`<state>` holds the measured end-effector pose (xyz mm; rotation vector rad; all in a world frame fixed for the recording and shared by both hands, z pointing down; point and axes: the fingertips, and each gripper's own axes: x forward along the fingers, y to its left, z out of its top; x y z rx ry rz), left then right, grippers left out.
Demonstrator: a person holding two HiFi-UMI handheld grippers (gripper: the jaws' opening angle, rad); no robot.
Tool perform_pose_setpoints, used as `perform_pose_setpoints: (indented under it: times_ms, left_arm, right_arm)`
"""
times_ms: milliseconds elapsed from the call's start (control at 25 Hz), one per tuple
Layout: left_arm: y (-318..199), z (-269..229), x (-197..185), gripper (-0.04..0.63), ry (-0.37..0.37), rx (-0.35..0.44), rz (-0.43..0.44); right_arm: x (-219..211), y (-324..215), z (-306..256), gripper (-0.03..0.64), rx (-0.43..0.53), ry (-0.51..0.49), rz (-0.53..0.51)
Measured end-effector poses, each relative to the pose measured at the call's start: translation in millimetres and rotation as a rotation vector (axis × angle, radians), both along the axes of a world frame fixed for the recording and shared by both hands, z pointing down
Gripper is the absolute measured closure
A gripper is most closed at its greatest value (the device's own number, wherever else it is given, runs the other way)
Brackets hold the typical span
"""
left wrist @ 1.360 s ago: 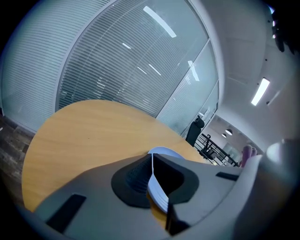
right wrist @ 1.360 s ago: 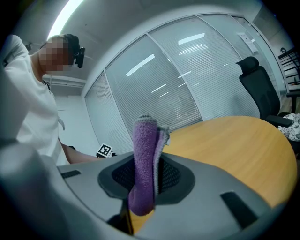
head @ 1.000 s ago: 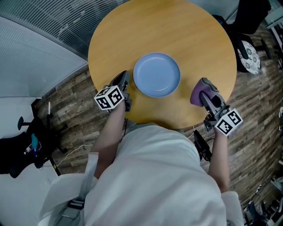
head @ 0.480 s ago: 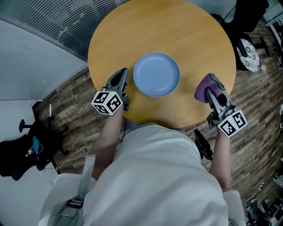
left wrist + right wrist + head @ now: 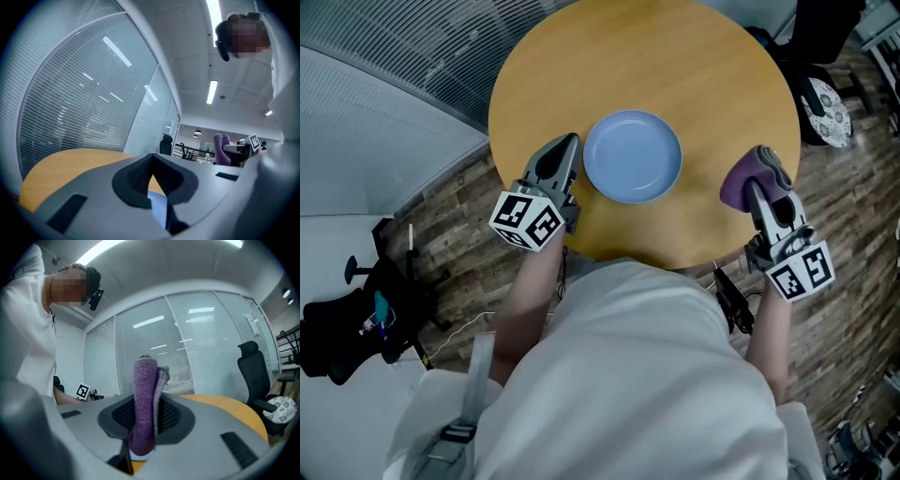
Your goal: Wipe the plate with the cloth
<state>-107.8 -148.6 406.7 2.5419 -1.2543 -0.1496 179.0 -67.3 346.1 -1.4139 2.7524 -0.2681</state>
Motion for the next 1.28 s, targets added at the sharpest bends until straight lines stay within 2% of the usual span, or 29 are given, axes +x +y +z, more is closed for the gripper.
perform_pose_setpoints:
  times_ms: [120,240,440,640,920,1280]
  left_arm:
    - [10.9,-15.0,3.4,0.583,-0.04,-0.002,-0.008]
    - [22.1,-25.2,9.0,0.583,-0.042,0.002,0.011]
    - [39.1,-46.1,20.2,0.583,-0.05,0.057,0.053]
    - [44.0,-54.3,18.2,0.584,-0.071,0.078,0.026]
    - [45.0,-51.1,18.6,0.583,-0.078,0.079,0.025]
    - [48.1,-45.5,22.7,0.583,-0.081,0.083,0.031]
  right_arm:
    - [-5.6,2.8,-17.5,0.523,0.03,0.028,-0.002]
    - [-7.0,2.0,-34.7,0.523,0.067,0.035,0.008]
    - [-5.7,3.9,-56.1,0.523,0.113,0.041,0.038]
    - [-5.0,8.4,-61.7,0.524,0.172,0.074,0.074]
    - [-3.6,13.7,-61.5,0.525,0.18,0.08,0.084]
    - [0.2,19.9,-56.1,0.525,0.19,0.143,0.113]
